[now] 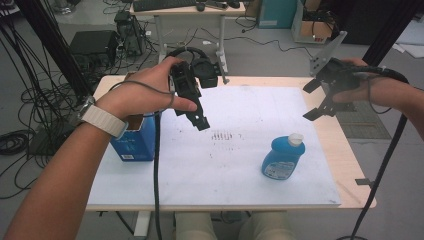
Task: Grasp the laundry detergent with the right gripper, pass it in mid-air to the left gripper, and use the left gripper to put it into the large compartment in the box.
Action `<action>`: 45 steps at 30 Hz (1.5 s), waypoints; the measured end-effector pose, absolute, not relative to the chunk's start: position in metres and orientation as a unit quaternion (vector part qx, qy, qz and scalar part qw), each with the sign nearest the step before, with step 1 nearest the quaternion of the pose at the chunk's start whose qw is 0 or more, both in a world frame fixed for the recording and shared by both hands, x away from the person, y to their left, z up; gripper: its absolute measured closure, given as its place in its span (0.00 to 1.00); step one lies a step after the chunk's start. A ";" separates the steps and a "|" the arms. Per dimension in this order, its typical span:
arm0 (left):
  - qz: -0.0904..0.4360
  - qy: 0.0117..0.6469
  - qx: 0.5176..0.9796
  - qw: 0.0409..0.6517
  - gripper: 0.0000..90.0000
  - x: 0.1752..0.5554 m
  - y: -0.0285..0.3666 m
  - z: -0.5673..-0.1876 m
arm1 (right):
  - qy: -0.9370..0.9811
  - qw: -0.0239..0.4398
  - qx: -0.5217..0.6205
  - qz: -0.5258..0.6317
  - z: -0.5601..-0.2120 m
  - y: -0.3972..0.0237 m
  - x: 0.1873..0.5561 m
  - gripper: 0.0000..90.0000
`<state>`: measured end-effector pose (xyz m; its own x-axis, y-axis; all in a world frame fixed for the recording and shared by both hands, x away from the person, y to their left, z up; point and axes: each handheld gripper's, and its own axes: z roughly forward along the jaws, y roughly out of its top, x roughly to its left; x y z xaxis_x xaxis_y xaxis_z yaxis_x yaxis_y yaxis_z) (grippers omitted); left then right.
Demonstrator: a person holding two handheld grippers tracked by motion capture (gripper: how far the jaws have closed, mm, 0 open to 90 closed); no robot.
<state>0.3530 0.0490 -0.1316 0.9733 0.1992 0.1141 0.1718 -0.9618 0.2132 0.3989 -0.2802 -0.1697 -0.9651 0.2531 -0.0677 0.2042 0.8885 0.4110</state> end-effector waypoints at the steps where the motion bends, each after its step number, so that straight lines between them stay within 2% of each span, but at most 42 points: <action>1: 0.067 0.095 0.988 0.101 0.12 0.353 0.049 -0.132 | 0.970 0.061 0.114 0.206 -0.169 -0.281 0.397 0.08; 15: 0.072 0.095 0.987 0.104 0.12 0.353 0.049 -0.133 | 0.968 0.054 0.118 0.214 -0.167 -0.285 0.378 0.07; 45: 0.072 0.101 0.986 0.110 0.12 0.352 0.054 -0.139 | 0.966 0.047 0.114 0.227 -0.194 -0.297 0.350 0.06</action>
